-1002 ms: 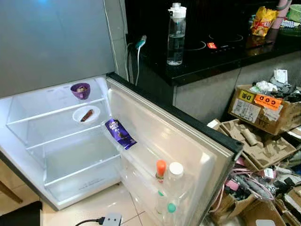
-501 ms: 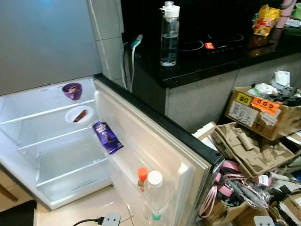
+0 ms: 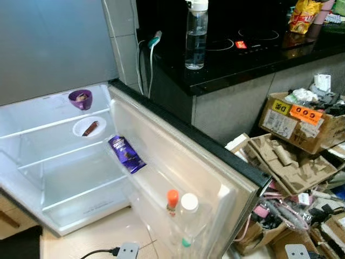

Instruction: Restocking fridge

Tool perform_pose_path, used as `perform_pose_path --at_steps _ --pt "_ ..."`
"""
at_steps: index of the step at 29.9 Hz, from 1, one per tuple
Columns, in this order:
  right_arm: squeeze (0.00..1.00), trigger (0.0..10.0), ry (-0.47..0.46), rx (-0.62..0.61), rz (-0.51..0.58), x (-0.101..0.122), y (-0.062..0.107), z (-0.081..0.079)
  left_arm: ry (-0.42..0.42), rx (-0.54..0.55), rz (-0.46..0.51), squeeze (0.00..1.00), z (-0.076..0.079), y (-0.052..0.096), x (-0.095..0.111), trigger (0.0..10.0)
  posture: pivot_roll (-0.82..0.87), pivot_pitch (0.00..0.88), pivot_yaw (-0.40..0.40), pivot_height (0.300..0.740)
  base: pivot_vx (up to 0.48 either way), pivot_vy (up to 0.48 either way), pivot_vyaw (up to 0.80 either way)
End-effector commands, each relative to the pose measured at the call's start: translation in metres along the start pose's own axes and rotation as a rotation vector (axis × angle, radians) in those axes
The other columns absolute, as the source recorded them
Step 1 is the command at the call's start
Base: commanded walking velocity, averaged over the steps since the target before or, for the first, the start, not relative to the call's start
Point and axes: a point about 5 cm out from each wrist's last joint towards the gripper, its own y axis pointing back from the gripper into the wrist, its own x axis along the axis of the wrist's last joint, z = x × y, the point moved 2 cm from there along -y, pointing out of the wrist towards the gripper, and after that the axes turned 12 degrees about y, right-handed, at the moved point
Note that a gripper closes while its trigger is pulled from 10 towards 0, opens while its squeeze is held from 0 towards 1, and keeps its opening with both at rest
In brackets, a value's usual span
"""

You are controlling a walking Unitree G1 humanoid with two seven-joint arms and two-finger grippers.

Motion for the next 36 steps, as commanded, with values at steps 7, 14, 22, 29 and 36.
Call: perform_pose_path --at_steps 7,14,22,29,36 --pt "0.0 10.0 0.001 0.01 -0.01 -0.0047 0.0006 -0.0036 -0.009 0.012 -0.01 0.0 -0.0062 0.0012 -0.0006 10.0 -0.08 0.0 -0.004 0.74 -0.299 0.0 0.0" --pt "0.0 10.0 0.0 0.013 -0.01 -0.0052 0.0007 -0.0048 -0.01 0.011 -0.011 0.0 -0.0068 0.0013 -0.0006 10.0 -0.08 0.0 -0.003 0.74 -0.299 0.0 0.0" --pt "0.0 10.0 0.0 0.016 -0.012 -0.0059 0.0009 -0.006 -0.011 0.009 -0.011 0.0 -0.0069 0.0014 -0.0002 10.0 -0.08 0.0 -0.002 0.74 -0.301 0.0 0.0" --pt "0.0 10.0 0.0 0.018 -0.013 -0.0064 0.0009 -0.0069 -0.01 0.008 -0.01 0.0 -0.0072 0.0014 -0.0002 10.0 -0.08 0.0 -0.001 0.74 -0.309 0.0 0.0" --pt "0.0 10.0 0.0 0.017 -0.012 -0.0062 0.0009 -0.0071 -0.004 0.015 -0.002 0.0 -0.0077 0.0015 0.0004 10.0 -0.08 0.0 -0.001 0.74 -0.089 0.0 0.0"
